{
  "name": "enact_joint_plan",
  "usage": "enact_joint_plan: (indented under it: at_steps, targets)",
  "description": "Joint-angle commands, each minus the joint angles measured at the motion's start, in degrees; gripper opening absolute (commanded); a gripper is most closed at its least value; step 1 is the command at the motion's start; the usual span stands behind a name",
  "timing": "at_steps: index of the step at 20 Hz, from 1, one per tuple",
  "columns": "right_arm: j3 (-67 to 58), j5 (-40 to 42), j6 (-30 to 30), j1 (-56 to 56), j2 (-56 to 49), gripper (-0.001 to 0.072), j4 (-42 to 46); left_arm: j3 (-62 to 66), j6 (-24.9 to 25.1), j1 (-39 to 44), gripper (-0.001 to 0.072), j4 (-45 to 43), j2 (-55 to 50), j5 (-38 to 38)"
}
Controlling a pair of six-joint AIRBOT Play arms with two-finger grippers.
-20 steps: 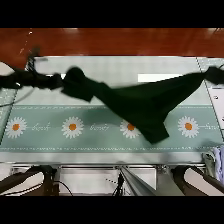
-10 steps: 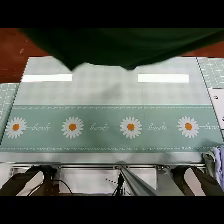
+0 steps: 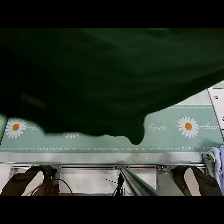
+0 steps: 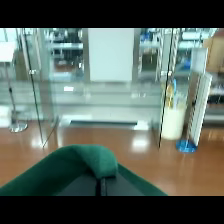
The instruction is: Fold the shirts.
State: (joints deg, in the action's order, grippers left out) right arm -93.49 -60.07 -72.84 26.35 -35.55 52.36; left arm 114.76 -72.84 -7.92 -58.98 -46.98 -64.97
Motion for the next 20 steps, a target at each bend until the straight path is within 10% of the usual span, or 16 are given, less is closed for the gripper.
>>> enact_joint_plan:
  at_steps: [1,8,14,20]
  targets:
    - [-1.46,-9.14,-5.86,-0.04,1.81,0.0022,2.08,0.22,-3.34,-0.04,0.003,-6.49,2.84,-3.63]
    - [-1.81,-46.21,-10.91,-1.14,-4.68,0.0021,6.62,-4.35,-6.19,-0.04,0.003,-10.93,0.42,-24.11]
    - [3.08,-45.05,-9.11,-15.52,-18.88,0.0022,16.48,-24.13,-4.61,0.96,0.003,-9.44,-6.8,-17.33]
    - [4.35,-22.77,-8.66,-24.09,-39.63,0.0022,21.09,-31.01,-2.67,1.29,0.0031,-9.51,-22.62,-9.01]
